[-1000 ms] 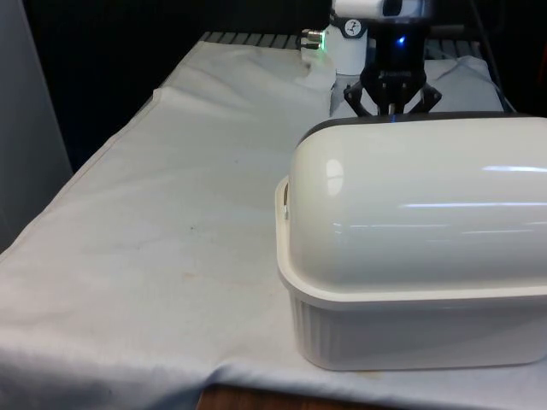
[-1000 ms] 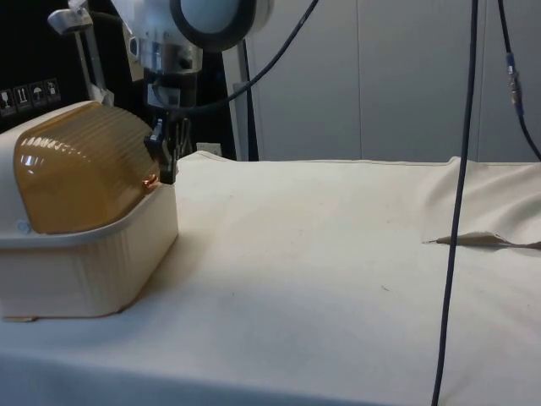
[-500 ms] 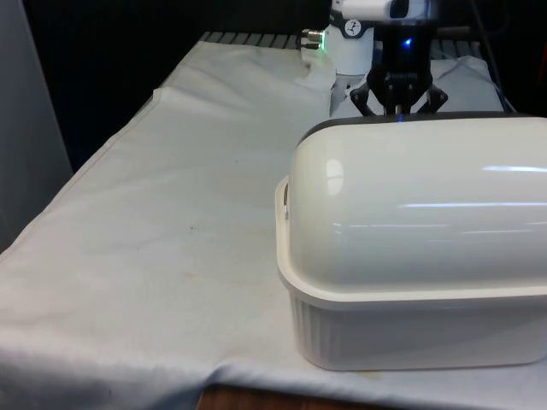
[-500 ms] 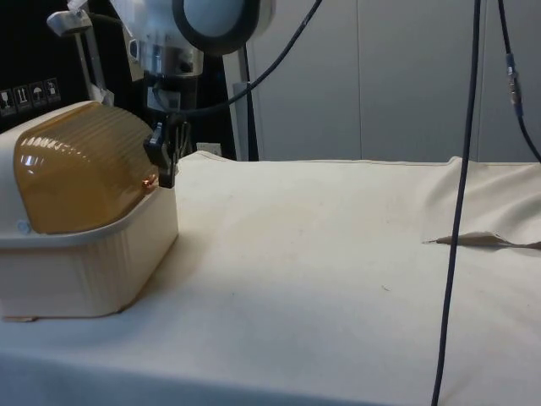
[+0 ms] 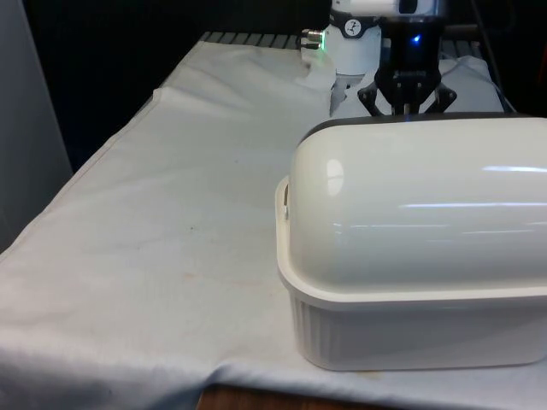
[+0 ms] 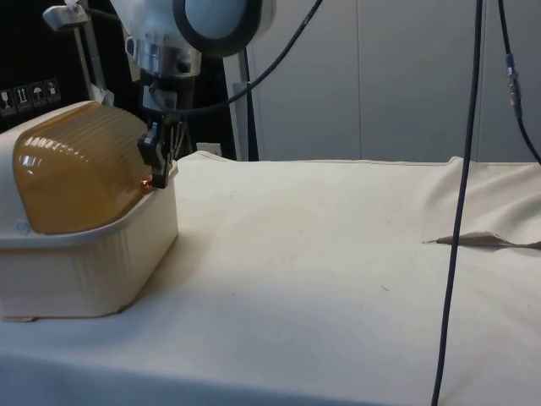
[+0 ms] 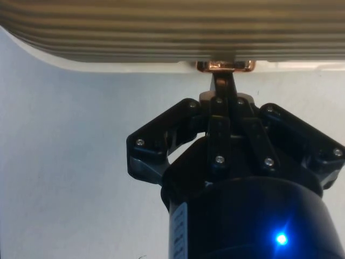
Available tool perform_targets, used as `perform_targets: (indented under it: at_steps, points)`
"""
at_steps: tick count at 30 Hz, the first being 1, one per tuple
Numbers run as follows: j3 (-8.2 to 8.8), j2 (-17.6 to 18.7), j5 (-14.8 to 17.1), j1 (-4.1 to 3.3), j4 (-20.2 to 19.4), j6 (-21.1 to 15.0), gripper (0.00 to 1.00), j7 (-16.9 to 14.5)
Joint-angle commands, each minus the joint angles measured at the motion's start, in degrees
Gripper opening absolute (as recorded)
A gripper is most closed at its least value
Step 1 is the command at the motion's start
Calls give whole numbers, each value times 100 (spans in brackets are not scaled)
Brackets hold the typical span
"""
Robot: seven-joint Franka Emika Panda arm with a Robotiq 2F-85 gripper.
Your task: Open the lid, then close it.
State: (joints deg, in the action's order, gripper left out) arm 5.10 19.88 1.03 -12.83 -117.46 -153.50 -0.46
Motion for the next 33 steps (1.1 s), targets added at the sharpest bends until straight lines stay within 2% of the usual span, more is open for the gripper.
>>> perform_targets:
  at_steps: [1,13,20,22,23,28,29,30,33]
  points:
    - [6,6,0,-11,-17,-74,0,17]
    - [-11,0,0,-11,-40,0,0,0]
    - [-11,6,-6,-29,-69,-189,0,11]
    - [-11,6,0,-23,-52,-103,0,0]
    - [-11,6,0,-34,-69,-218,0,17]
    - [-23,11,0,-40,-80,-350,0,17]
    - [-17,6,0,-29,-69,-241,0,0]
    - [-17,11,0,-40,-86,-372,0,17]
    - [-17,-6,-6,-46,-97,-453,0,23]
